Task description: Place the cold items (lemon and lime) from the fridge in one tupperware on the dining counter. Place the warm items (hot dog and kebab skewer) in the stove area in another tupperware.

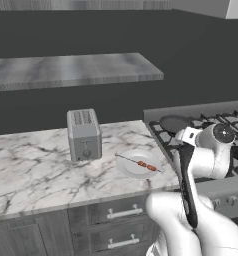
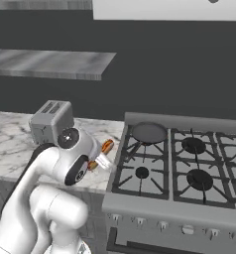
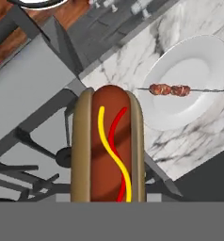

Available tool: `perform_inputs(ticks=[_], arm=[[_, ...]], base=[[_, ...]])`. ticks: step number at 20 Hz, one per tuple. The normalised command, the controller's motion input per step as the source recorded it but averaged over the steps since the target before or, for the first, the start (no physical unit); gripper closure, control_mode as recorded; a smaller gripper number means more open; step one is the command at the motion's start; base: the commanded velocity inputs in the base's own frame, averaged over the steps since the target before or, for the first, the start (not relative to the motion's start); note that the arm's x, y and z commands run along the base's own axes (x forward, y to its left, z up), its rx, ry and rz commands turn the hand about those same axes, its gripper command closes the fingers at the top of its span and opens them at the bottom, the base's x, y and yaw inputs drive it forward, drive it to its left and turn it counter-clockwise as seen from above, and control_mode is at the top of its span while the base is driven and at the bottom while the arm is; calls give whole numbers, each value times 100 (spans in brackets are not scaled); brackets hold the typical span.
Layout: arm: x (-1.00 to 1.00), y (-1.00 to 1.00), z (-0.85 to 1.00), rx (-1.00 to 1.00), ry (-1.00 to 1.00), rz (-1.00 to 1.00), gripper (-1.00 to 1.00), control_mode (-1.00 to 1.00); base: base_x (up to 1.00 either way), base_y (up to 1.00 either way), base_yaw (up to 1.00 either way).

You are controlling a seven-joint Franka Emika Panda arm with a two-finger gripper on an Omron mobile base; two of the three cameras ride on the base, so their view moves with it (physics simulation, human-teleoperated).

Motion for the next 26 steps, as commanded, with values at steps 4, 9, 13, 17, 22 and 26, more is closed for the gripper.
perform_inputs(ticks=[4, 9, 13, 17, 22, 26], arm=[[-96, 60, 29, -28, -28, 20, 100, -100], [-85, 59, -5, -31, -21, 27, 100, -100], [-17, 66, -63, -36, -9, 18, 100, -100], [0, 47, -69, -29, -7, 13, 100, -100], [0, 48, -70, -31, -2, 12, 100, -100], [0, 0, 0, 0, 0, 0, 100, 100]], base=[[0, 0, 0], [0, 0, 0], [0, 0, 0], [0, 0, 0], [0, 0, 0], [-26, 33, 31]])
